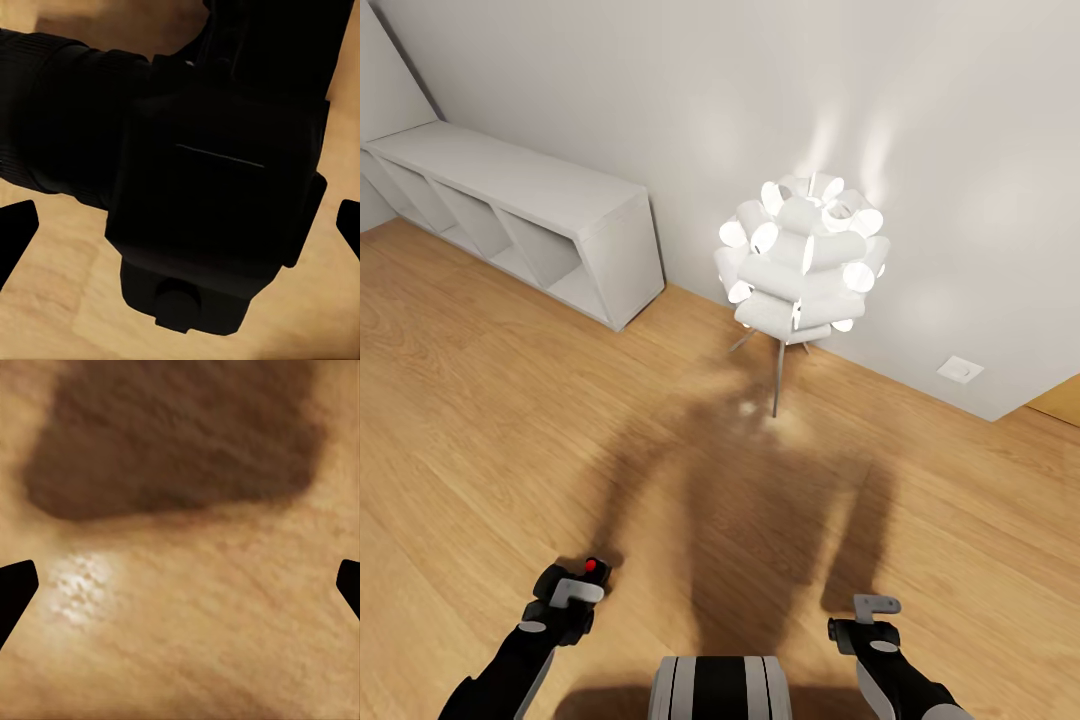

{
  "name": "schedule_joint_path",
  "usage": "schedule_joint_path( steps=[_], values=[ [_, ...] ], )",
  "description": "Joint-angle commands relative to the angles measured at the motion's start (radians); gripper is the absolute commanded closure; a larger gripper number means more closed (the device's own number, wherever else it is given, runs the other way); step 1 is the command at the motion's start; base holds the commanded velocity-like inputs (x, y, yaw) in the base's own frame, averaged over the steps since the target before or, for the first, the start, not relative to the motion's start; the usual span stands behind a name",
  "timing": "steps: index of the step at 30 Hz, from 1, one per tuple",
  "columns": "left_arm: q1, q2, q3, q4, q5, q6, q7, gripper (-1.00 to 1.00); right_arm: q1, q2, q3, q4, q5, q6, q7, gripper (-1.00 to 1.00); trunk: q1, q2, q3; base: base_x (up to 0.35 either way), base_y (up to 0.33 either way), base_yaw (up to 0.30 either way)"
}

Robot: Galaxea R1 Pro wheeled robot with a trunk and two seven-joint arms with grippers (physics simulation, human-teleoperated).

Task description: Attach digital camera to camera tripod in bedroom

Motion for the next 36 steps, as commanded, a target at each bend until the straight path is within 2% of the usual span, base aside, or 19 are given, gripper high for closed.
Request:
schedule_joint_path(
  steps=[1,8,13,20,36],
  values=[
    [-0.002,0.0,0.0,-0.001,-0.006,0.005,0.0,-1.0,0.0,0.0,0.001,-0.001,-0.001,0.001,-0.002,-1.0,0.0,0.0,-0.001,0.0,0.0,0.0],
    [-0.049,-0.001,0.001,0.069,-0.005,-0.028,0.001,-1.0,0.0,0.0,0.001,-0.001,-0.001,0.0,-0.002,-1.0,0.0,0.0,-0.001,0.0,0.0,0.0],
    [-0.06,-0.001,0.001,0.1,-0.004,-0.087,0.0,-1.0,0.0,-0.001,0.001,-0.001,-0.001,-0.001,-0.002,-1.0,0.0,0.0,-0.001,0.0,0.0,0.0],
    [-0.065,-0.004,0.001,0.124,-0.004,-0.121,0.0,-1.0,0.0,-0.001,0.001,-0.001,-0.001,0.0,-0.002,-1.0,0.0,0.0,-0.001,0.0,0.0,0.0],
    [-0.066,-0.008,0.0,0.136,-0.007,-0.123,-0.001,-1.0,0.0,-0.001,0.001,-0.001,-0.001,-0.001,-0.002,-1.0,0.0,0.0,-0.001,0.0,0.0,0.0]
  ],
)
